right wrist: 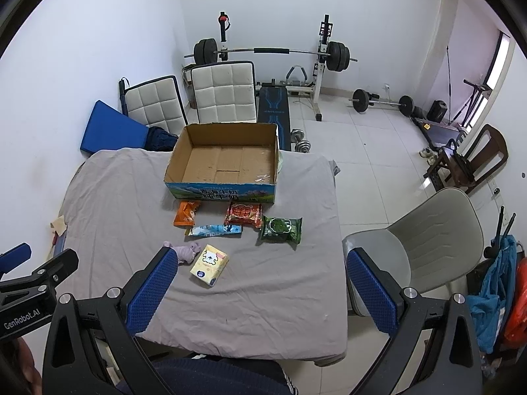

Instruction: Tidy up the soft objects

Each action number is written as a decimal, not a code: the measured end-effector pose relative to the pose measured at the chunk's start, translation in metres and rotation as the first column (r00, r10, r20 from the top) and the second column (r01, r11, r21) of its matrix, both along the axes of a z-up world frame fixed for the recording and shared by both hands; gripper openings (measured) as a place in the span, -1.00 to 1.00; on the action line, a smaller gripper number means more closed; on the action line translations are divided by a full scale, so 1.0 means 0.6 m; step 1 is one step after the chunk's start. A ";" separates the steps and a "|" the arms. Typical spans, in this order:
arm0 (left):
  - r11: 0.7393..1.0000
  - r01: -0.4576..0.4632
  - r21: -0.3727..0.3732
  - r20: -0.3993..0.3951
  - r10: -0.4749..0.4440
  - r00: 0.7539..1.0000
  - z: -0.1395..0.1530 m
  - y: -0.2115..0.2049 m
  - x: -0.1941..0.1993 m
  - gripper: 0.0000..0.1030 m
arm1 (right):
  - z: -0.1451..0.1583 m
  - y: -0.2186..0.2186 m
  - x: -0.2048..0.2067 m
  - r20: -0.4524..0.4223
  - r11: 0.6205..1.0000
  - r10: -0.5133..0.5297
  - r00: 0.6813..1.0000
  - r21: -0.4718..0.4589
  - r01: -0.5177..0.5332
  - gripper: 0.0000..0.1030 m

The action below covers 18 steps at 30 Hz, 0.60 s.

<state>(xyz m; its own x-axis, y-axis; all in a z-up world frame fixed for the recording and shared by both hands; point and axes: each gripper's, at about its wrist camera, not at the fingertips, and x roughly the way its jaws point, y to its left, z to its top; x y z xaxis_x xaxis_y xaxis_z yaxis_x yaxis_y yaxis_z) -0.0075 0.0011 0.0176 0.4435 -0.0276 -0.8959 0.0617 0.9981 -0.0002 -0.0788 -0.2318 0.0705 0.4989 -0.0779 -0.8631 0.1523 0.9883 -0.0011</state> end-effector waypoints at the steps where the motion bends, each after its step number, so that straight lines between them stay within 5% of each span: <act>1: 1.000 0.001 0.003 0.002 -0.001 1.000 -0.001 -0.001 -0.002 1.00 | 0.000 0.000 0.000 0.000 1.000 0.000 1.000 0.002 0.000 1.00; 12: 0.999 -0.016 -0.042 -0.012 0.016 1.000 -0.038 -0.001 0.049 1.00 | -0.048 -0.034 0.032 -0.040 0.999 -0.004 0.999 0.039 0.006 1.00; 18: 0.999 0.036 -0.001 -0.123 -0.036 0.992 -0.172 -0.041 0.136 1.00 | -0.174 -0.089 0.108 -0.166 0.998 -0.002 0.986 0.061 0.012 1.00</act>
<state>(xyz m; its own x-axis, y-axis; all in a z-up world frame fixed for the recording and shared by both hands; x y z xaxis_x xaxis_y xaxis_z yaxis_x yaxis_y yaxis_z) 0.0741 -0.0236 -0.0856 0.3288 -0.0400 -0.9435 0.0972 0.9952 -0.0084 -0.0137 -0.2851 -0.0338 0.3479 -0.0254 -0.9372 0.1621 0.9862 0.0335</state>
